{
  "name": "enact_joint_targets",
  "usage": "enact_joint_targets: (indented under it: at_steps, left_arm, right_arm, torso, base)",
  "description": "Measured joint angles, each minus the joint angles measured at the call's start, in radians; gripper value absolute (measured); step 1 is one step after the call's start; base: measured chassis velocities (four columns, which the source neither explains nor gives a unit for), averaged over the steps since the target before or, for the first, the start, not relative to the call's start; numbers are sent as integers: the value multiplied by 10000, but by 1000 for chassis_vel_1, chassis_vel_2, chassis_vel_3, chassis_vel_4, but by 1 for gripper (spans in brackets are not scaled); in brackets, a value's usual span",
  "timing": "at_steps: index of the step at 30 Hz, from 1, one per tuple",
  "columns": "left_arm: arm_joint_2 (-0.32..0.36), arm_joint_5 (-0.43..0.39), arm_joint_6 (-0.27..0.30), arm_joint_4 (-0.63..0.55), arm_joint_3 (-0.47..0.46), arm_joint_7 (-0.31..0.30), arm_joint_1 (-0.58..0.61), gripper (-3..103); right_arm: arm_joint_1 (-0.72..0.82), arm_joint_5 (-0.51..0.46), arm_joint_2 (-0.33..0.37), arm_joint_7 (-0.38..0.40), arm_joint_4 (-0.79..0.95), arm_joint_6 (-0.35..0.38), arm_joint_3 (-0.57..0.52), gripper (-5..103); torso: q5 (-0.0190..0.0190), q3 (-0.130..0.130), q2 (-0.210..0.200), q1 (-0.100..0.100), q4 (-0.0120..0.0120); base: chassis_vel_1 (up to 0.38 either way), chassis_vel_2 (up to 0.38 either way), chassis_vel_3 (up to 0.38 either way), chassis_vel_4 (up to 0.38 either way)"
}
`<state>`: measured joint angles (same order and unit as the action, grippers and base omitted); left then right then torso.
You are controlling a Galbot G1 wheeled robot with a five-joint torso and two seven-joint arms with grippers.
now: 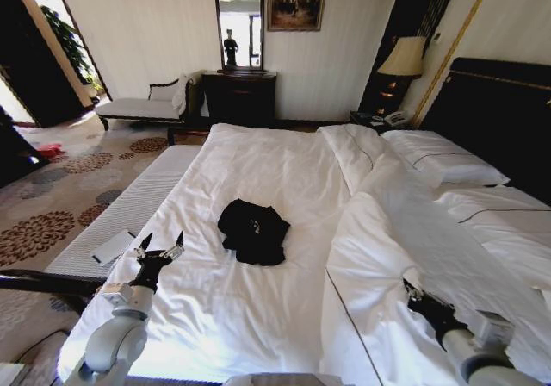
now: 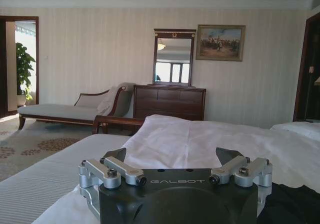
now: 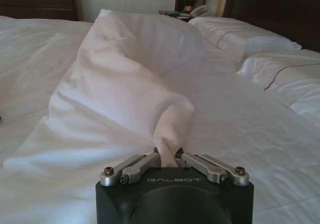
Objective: Fold the clothes on the bed.
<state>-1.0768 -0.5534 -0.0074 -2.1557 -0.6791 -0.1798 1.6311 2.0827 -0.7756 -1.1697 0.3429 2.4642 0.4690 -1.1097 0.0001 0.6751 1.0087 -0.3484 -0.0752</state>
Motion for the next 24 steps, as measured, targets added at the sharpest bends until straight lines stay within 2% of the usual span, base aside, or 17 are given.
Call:
enact_joint_targets:
  at_steps: [2, 4, 11, 24]
  left_arm:
    - [3, -7, 9, -5, 1, -10, -12, 100]
    - [16, -39, 49, -37, 9, -45, -68, 100]
    - [65, -52, 76, -36, 101, -62, -141, 100]
    - [88, -101, 116, 77, 186, -88, -267, 100]
  right_arm:
    - [-13, 20, -58, 5, -17, 1, -142, 1]
    - [-25, 44, -301, 22, -55, 17, -822, 1]
    - [0, 39, -679, 20, -615, 16, -2071, 1]
    - [-99, 471, -1079, 43, -2085, -258, -3187, 1]
  torso:
    - [0, 0, 0, 0, 1]
    - [0, 0, 0, 0, -1]
    - [0, 0, 0, 0, -1]
    - [0, 0, 0, 0, -1]
  base:
    - [0, 0, 0, 0]
    - [0, 0, 0, 0]
    - [0, 0, 0, 0]
    - [0, 0, 0, 0]
